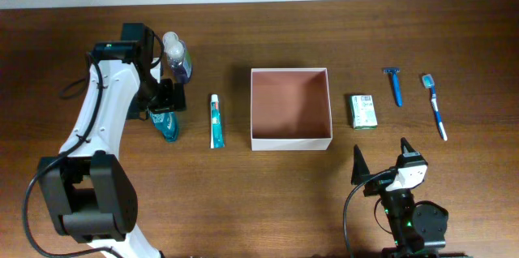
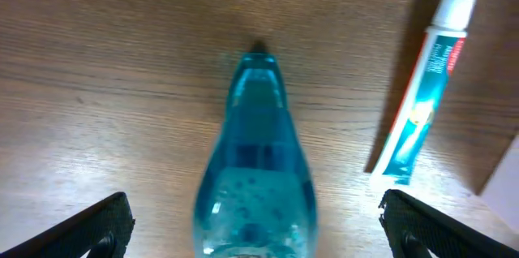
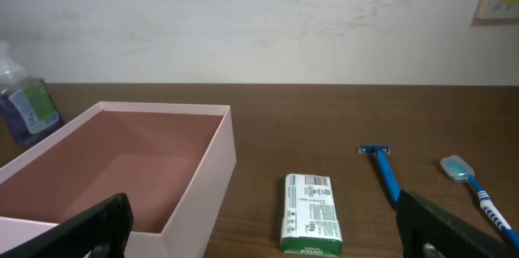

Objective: Pack container
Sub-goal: 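Lower the left gripper and close it on the Listerine bottle cap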

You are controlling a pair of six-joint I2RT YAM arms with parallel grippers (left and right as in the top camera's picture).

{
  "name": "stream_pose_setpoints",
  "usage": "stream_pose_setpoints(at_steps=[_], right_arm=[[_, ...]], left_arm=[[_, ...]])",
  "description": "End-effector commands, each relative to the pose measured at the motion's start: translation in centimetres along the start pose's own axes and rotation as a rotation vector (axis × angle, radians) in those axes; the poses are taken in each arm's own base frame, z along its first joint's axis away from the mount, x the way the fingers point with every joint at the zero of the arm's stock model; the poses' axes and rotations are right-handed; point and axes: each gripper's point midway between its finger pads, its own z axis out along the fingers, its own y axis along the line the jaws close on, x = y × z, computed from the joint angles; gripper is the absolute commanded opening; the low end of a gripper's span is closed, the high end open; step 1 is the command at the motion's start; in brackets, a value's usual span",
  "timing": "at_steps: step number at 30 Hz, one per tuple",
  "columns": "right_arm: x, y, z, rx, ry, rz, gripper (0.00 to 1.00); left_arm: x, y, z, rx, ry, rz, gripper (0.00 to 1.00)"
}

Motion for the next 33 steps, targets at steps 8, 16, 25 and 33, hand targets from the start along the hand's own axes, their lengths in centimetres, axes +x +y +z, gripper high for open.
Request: stream_pose_setpoints(at_steps=[8,16,25,33], right_arm=[[0.14,-0.05,-0.03,0.001,0.000,-0.007,0.99],[0.14,-0.05,-0.03,0.002,0.000,-0.007,0.99],[0.15,-0.05,-0.03,0.001,0.001,-0.007,0.99],[0.14,-0.05,-0.03,0.001,0.000,-0.007,0.99]], left_arm=[[-0.43,-0.82,0.13,0.057,-0.007,0.005,0.99],[-0.41,-0.74,0.13,0.052,-0.007,0.005,0.99],[-0.16,-0.54,0.14,0.041,0.003,0.004,0.81],[0.28,-0.19,0.16,0.022,0.020,0.004,0.66]])
